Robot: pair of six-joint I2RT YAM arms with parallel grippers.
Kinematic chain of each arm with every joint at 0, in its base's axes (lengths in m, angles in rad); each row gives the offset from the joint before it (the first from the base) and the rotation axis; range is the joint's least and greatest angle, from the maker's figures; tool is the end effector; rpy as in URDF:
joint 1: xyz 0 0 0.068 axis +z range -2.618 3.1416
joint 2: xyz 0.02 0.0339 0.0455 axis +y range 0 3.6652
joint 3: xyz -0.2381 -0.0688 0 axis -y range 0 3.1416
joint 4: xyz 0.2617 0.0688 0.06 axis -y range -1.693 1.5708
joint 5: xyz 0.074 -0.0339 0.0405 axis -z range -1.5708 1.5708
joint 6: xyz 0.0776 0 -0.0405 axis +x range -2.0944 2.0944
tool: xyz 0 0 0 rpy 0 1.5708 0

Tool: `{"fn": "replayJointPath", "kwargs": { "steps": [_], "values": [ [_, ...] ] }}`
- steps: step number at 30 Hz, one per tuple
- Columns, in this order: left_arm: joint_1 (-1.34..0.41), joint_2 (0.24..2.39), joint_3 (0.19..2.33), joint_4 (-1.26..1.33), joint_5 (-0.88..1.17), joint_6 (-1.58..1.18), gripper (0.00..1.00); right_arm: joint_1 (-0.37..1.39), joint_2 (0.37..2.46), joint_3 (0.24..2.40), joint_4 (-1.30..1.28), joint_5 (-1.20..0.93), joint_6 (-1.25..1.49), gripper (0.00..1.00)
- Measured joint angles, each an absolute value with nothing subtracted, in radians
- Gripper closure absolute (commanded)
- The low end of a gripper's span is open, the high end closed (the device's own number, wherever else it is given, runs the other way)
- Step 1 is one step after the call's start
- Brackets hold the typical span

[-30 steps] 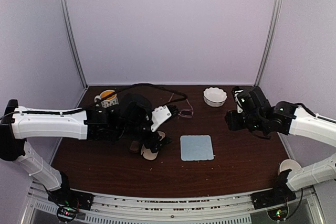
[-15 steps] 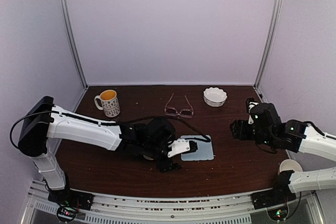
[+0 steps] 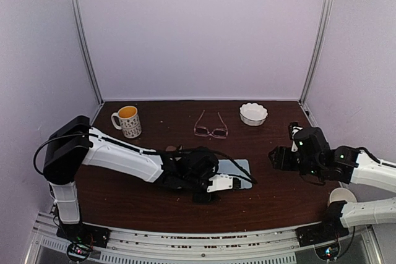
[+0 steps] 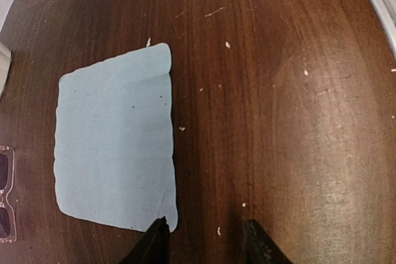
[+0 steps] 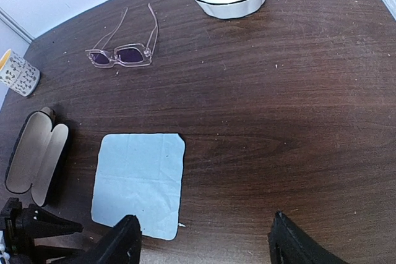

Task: Organize the sunglasses
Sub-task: Pick up the corner of the glasses cleaning cloth from the center of the board.

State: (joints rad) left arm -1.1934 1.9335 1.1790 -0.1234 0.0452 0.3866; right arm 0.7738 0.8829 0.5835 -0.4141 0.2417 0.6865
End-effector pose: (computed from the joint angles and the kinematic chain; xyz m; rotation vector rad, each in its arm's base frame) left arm 0.1563 -0.4039 0.0840 1.7840 1.7391 -0.4048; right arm 0.1914 0.1611 0.1799 0.0272 2.3084 0.4940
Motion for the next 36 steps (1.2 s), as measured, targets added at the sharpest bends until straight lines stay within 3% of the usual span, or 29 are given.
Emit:
{"fn": "replayJointPath", "kwargs": {
  "steps": [7,18,30,36],
  "values": [
    [-1.152,1.977,1.217,-0.125,0.039,0.427,0.67,0.774,0.863,0.554,-0.408,0.234,0.698,0.28],
    [-1.133,2.027,1.24,-0.13,0.029,0.474,0.68,0.774,0.878,0.55,-0.4,0.224,0.704,0.28],
    [-1.131,2.062,1.27,-0.098,-0.019,0.5,0.82,0.774,0.878,0.55,-0.4,0.217,0.708,0.28],
    [-1.129,2.064,1.269,-0.096,-0.031,0.498,0.95,0.774,0.879,0.55,-0.4,0.198,0.754,0.3]
  ]
}}
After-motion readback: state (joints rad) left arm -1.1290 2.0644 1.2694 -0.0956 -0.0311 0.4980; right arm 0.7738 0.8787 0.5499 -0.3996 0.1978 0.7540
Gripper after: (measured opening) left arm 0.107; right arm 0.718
